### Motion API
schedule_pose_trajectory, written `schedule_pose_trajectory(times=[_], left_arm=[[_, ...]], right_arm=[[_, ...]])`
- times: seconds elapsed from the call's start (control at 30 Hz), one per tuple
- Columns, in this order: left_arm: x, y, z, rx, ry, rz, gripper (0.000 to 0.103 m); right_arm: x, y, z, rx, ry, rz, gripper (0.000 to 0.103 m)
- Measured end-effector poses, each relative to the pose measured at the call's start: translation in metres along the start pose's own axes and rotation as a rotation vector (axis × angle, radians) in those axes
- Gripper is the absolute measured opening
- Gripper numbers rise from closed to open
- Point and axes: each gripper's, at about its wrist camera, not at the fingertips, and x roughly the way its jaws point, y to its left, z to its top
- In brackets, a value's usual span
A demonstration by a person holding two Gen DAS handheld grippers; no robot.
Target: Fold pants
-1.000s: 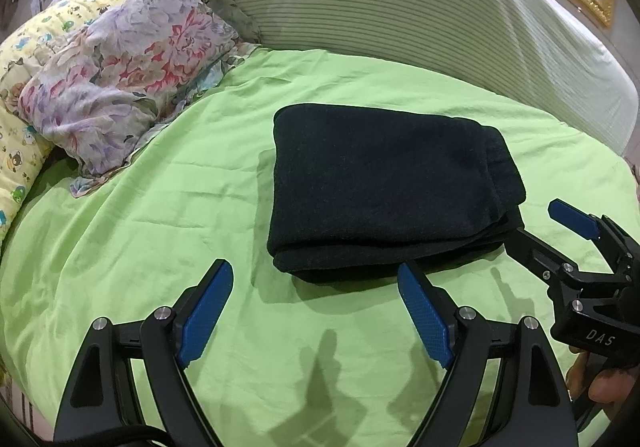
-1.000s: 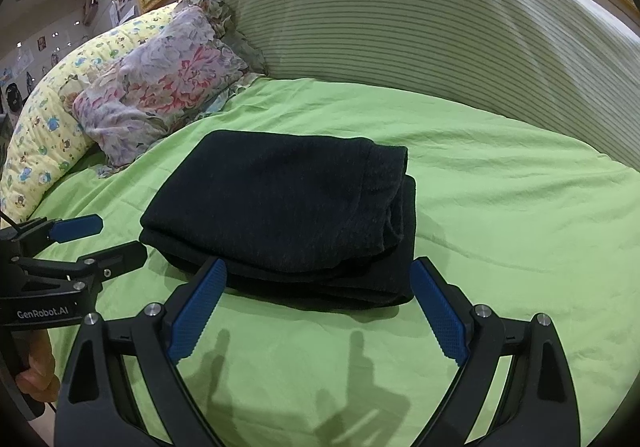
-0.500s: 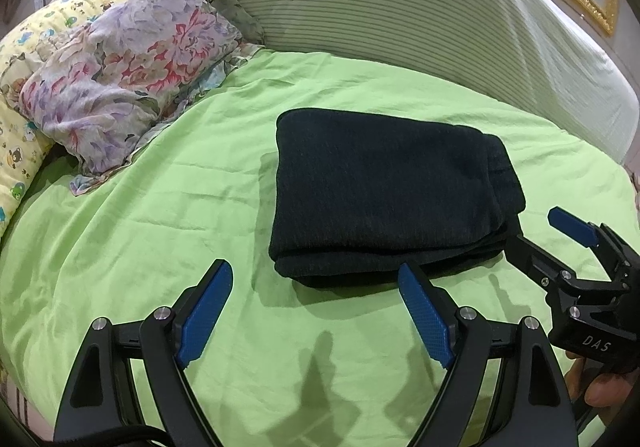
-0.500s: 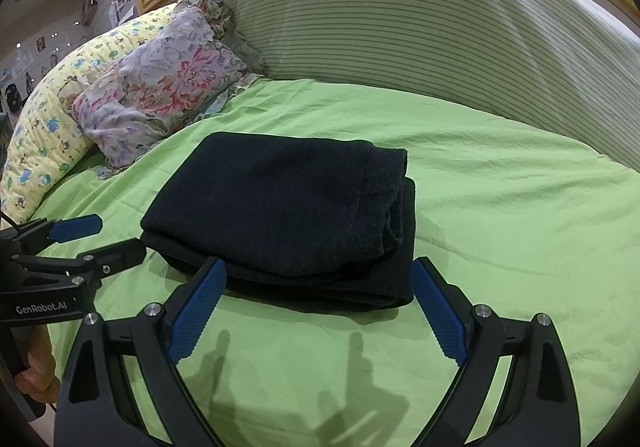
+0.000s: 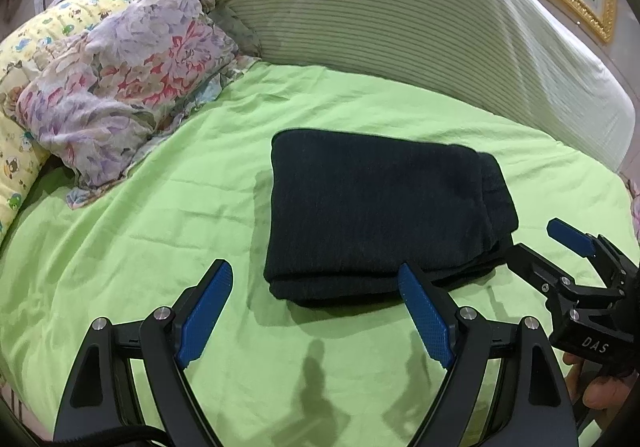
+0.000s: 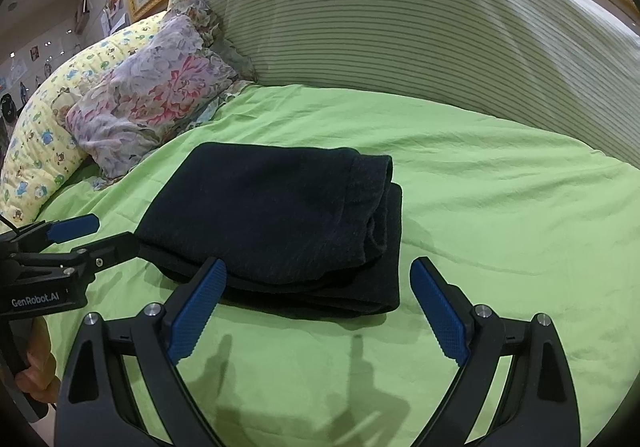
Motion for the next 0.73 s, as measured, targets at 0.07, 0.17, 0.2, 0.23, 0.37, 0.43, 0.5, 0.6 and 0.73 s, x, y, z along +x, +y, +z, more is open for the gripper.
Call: schedule_pose_trajectory(times=[0.07, 0.17, 0.2, 0.23, 0.37, 0.43, 0.5, 0.6, 0.73], left_arm=[[0.001, 0.000, 0.004, 0.000, -0.003, 0.005, 0.085], [0.003, 0.002, 0.008, -0.004, -0.006, 0.011, 0.085], [0.003, 0.002, 0.009, -0.004, -0.006, 0.012, 0.085], [0.003, 0.002, 0.010, -0.004, -0.007, 0.014, 0.085], [0.004, 0.000, 0.010, 0.009, -0.011, 0.017, 0.085], [0.005, -0.001, 0.011, 0.015, -0.010, 0.018, 0.085], [0.007, -0.003, 0.011, 0.023, -0.013, 0.027, 0.085], [0.009, -0.006, 0.012, 0.026, -0.011, 0.040, 0.085], [0.011, -0.006, 0.014, 0.005, 0.010, 0.038, 0.085]], right_arm=[[0.000, -0.001, 0.002, -0.006, -0.003, -0.001, 0.093], [0.000, -0.003, 0.005, 0.001, -0.004, 0.002, 0.093], [0.000, -0.003, 0.005, 0.002, -0.005, 0.001, 0.093], [0.000, -0.004, 0.006, 0.002, -0.007, 0.001, 0.093], [0.000, -0.006, 0.006, 0.010, -0.007, 0.005, 0.093], [0.001, -0.007, 0.007, 0.010, -0.008, 0.009, 0.093], [0.001, -0.008, 0.007, 0.010, -0.010, 0.010, 0.093], [0.002, -0.009, 0.006, 0.017, -0.004, 0.011, 0.093], [0.001, -0.014, 0.007, 0.036, -0.011, 0.017, 0.093]])
